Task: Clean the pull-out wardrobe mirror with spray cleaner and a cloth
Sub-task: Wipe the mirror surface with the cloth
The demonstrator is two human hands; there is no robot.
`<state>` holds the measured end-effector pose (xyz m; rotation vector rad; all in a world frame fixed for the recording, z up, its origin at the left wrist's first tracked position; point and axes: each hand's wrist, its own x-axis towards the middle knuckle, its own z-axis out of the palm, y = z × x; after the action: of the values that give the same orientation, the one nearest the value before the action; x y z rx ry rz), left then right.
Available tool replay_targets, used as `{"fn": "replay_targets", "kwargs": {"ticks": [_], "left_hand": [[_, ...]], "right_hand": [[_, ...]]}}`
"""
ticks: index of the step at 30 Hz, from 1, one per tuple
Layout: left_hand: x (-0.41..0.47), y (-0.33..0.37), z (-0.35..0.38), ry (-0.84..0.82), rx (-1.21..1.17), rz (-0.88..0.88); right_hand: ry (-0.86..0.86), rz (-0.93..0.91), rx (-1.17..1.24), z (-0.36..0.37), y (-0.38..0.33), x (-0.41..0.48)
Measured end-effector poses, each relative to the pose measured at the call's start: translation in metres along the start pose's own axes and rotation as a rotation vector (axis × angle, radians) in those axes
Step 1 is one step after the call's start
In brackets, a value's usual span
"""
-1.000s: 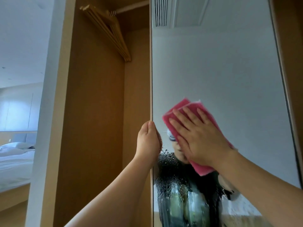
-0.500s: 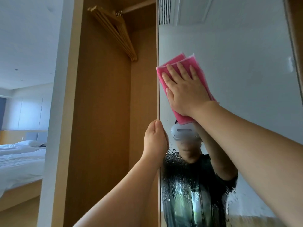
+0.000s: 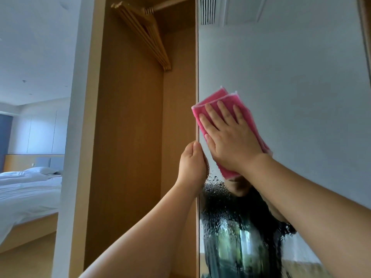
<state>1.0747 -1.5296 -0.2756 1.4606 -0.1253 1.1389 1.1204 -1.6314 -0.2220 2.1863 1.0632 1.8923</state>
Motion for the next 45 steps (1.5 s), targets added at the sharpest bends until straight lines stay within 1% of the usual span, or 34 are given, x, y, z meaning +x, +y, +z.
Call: {"fn": "replay_targets", "kwargs": {"ticks": [3,8,11,17,22,24,27,29,33,40,45], "left_hand": [[-0.001,0.0,-0.002,-0.016,-0.06,-0.03],[-0.005,0.002,-0.006,-0.097,-0.172,-0.053],[-0.008,-0.001,-0.01,-0.117,-0.179,-0.08],[-0.026,-0.019,-0.019,-0.095,-0.169,-0.167],[-0.044,-0.034,-0.026,-0.102,-0.169,-0.217],[-0.058,-0.044,-0.031,-0.097,-0.128,-0.265],[-0.081,-0.065,-0.043,-0.095,0.039,-0.326],[-0.094,-0.084,-0.052,-0.138,0.133,-0.341],[-0.115,-0.104,-0.064,-0.191,0.218,-0.337],[-0.119,-0.11,-0.069,-0.216,0.252,-0.324],[-0.116,-0.111,-0.071,-0.249,0.242,-0.367]], "right_hand": [[0.001,-0.002,0.023,0.003,-0.01,-0.017],[-0.003,0.009,0.04,0.011,-0.026,-0.046],[-0.022,0.015,0.036,0.014,-0.035,-0.064],[-0.067,-0.025,0.023,0.023,-0.052,-0.098],[-0.056,-0.03,0.048,0.027,-0.052,-0.104],[-0.043,-0.033,0.079,0.028,-0.051,-0.105],[-0.023,-0.067,0.115,0.027,-0.046,-0.106],[-0.022,-0.087,0.127,0.026,-0.042,-0.106],[-0.016,-0.105,0.124,0.023,-0.038,-0.106],[0.003,-0.088,0.082,0.021,-0.036,-0.103],[0.006,-0.046,0.064,0.024,-0.044,-0.102]]}}
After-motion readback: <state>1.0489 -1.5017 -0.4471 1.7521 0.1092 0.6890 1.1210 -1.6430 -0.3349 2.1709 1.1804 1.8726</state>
